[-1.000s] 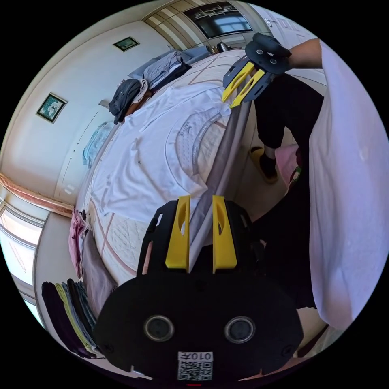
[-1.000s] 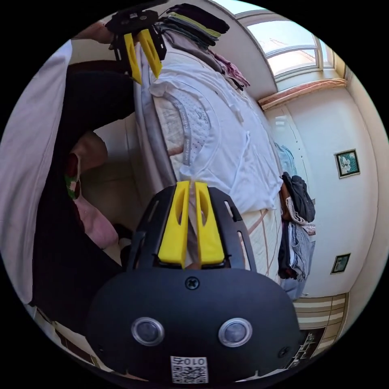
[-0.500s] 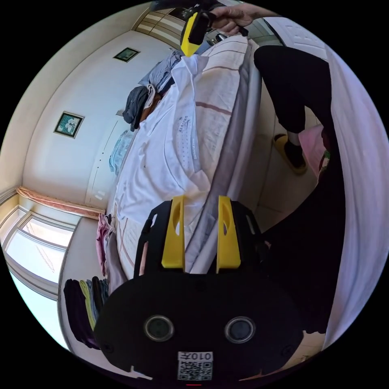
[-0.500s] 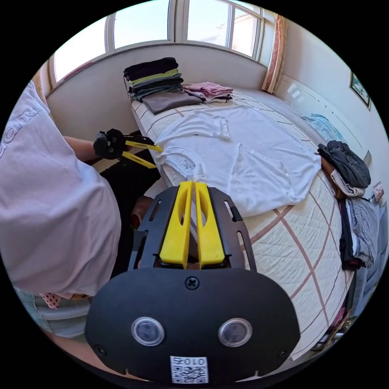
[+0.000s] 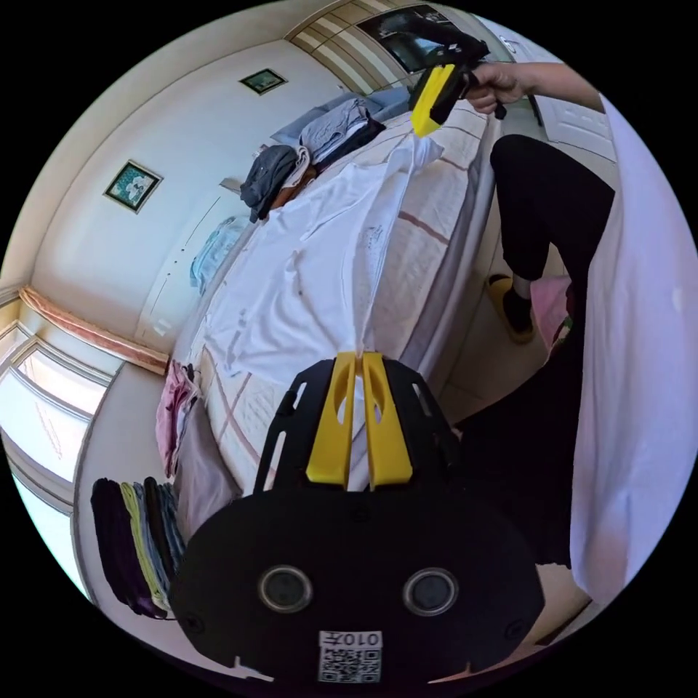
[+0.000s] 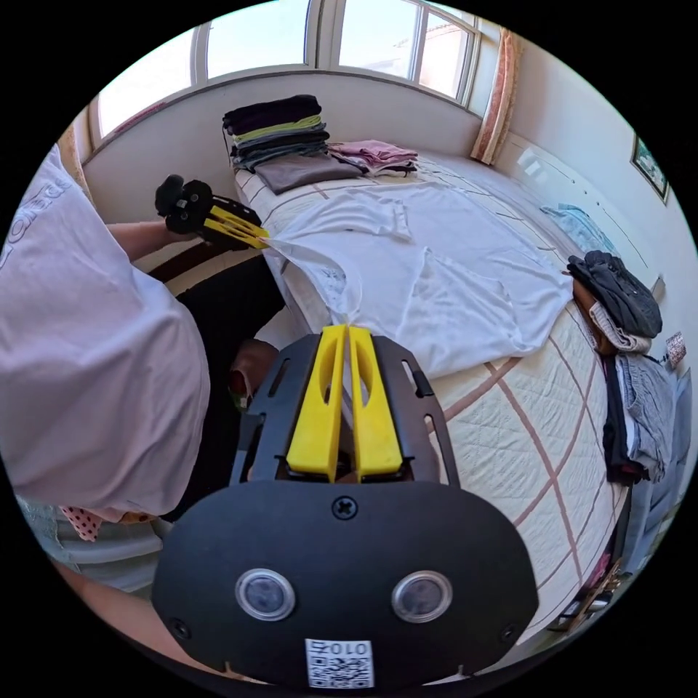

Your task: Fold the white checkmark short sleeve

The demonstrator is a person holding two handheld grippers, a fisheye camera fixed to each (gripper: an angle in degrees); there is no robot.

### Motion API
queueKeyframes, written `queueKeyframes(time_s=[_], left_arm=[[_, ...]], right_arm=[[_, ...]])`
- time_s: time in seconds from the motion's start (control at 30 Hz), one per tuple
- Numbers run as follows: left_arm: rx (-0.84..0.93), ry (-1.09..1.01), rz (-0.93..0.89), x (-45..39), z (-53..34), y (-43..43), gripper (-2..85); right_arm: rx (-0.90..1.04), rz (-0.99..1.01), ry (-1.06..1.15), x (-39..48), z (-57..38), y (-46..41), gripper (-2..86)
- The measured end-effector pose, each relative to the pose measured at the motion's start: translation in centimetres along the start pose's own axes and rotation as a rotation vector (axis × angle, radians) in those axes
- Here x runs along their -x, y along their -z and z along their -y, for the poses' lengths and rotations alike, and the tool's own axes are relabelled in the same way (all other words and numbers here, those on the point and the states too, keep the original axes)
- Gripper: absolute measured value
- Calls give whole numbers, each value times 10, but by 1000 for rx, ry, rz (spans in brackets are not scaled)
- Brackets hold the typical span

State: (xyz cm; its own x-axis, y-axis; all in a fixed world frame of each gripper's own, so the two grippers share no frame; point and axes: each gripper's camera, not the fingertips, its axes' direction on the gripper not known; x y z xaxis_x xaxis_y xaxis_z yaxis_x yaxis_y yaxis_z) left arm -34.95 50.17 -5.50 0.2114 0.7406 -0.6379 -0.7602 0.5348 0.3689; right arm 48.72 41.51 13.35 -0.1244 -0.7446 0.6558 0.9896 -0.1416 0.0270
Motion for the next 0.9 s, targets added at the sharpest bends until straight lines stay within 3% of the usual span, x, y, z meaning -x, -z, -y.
queueKeyframes(time_s=[0.3,0.4,0.53,0.7,0.9], left_arm=[[123,-310,-54,22,37,37,-1],[101,-301,-55,36,48,48,-1],[113,-318,-87,42,60,43,-2],[88,-280,-134,69,75,57,-2],[46,-194,-231,140,103,81,-2]], right_arm=[[89,117,118,20,-21,16,13],[71,-42,37,24,-30,22,22],[-101,-246,39,63,-33,13,56],[-53,-289,71,113,-32,-38,78],[-100,-553,103,159,-33,-73,88]])
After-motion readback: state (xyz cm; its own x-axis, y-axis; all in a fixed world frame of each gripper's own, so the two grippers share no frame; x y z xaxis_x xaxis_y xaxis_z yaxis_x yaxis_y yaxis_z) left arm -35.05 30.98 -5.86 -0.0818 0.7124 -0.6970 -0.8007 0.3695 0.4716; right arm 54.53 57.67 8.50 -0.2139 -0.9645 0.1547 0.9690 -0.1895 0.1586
